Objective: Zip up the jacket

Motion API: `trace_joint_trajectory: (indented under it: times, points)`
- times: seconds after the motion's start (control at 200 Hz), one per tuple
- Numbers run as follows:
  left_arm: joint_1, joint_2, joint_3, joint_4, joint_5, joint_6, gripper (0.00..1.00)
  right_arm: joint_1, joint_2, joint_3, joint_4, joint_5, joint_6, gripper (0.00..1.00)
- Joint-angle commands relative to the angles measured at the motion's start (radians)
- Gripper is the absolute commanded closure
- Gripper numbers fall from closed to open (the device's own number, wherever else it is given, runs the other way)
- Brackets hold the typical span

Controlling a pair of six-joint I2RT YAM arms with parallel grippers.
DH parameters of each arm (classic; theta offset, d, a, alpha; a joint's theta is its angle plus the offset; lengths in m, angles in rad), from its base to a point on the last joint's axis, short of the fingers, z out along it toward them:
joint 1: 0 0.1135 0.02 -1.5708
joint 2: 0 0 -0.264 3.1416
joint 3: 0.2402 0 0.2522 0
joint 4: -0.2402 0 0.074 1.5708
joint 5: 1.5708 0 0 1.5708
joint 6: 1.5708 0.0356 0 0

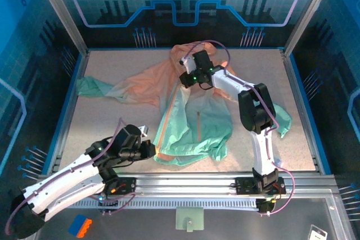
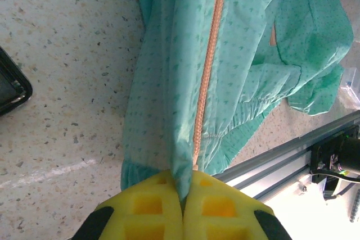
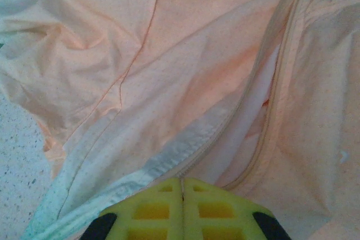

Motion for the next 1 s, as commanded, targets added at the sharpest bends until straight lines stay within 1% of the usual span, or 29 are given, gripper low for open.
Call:
trace_joint_trajectory:
  times: [0.0,0.295,0.745,0.895,0.996]
  points:
    - [0.007,-0.001,0.015,-0.089,0.027,-0.009,1.00,-0.046,0.030,0.065,0.058,0.029,0.010,1.00]
    - [0.028,0.008,0.017,-0.093,0.039,-0.001,1.00,-0.070,0.064,0.127,0.051,0.020,0.005,1.00]
    - [0.037,0.007,0.031,-0.114,0.048,0.010,1.00,-0.086,0.117,0.217,0.030,0.013,-0.002,1.00]
    - [0.039,0.009,0.023,-0.095,0.055,0.015,1.00,-0.085,0.118,0.199,0.035,-0.009,0.002,1.00]
    - [0.048,0.019,0.029,-0.069,0.062,0.035,1.00,-0.079,0.103,0.148,0.060,-0.028,0.010,1.00]
